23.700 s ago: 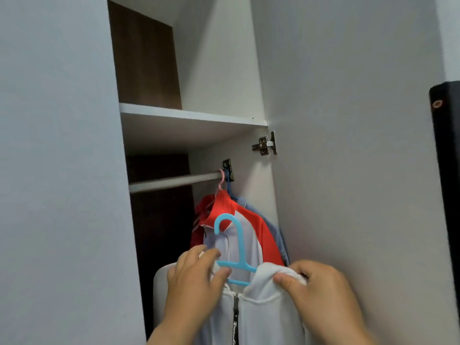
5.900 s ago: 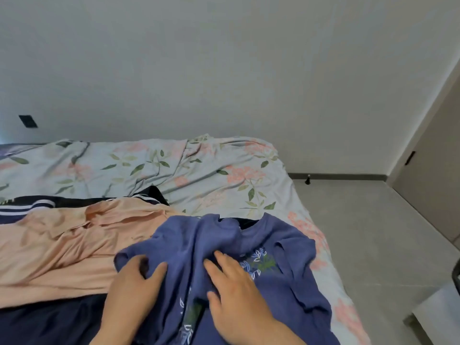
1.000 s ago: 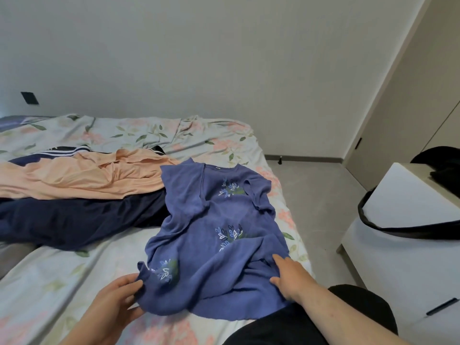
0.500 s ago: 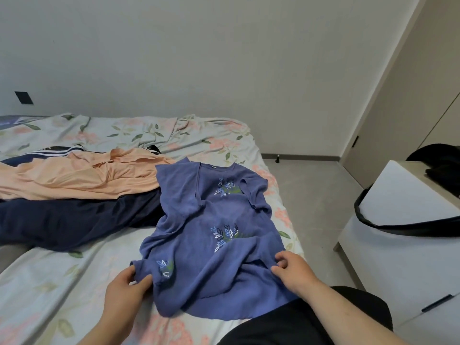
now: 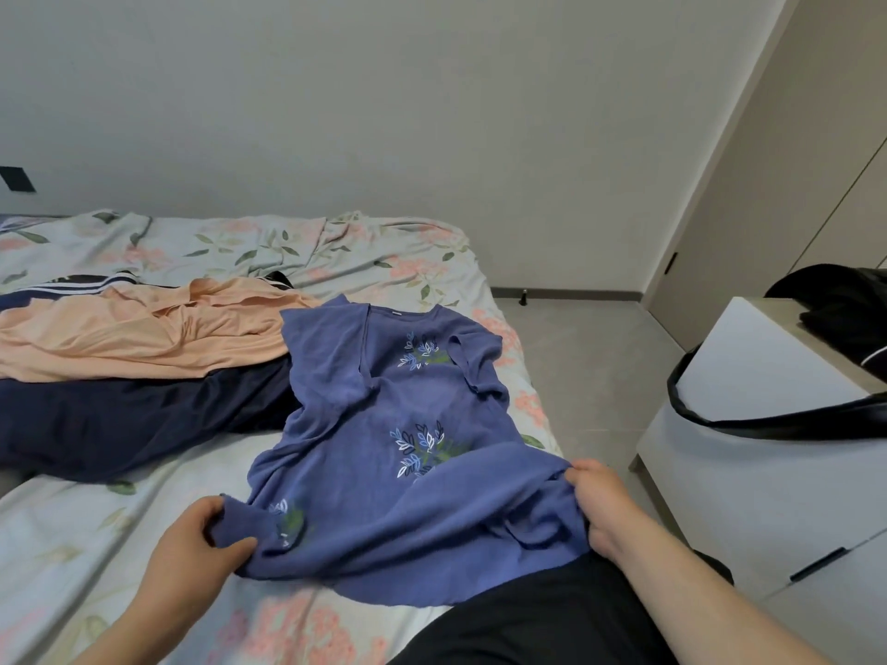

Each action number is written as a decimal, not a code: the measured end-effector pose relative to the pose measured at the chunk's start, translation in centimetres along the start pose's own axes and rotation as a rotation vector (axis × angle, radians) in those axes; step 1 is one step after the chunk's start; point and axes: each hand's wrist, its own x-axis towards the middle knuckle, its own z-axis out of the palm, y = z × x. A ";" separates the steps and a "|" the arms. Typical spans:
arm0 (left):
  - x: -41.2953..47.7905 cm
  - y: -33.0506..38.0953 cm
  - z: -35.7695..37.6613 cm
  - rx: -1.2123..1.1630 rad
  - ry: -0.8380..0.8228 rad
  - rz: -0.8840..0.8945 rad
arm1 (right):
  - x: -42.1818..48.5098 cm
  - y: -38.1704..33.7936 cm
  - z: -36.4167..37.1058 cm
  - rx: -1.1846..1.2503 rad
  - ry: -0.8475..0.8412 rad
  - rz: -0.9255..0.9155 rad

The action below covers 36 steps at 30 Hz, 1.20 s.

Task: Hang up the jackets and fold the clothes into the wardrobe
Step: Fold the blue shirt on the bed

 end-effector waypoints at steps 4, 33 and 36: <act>0.8 -0.3 -2.1 0.258 -0.022 0.173 | 0.1 -1.4 -3.5 -0.094 0.050 0.022; -0.2 -1.2 -7.2 0.012 0.292 -0.075 | -7.1 -1.6 -11.7 0.258 -0.117 0.129; -0.2 -2.1 -7.2 -0.012 0.187 -0.270 | -7.4 -1.4 -11.7 0.214 -0.118 0.156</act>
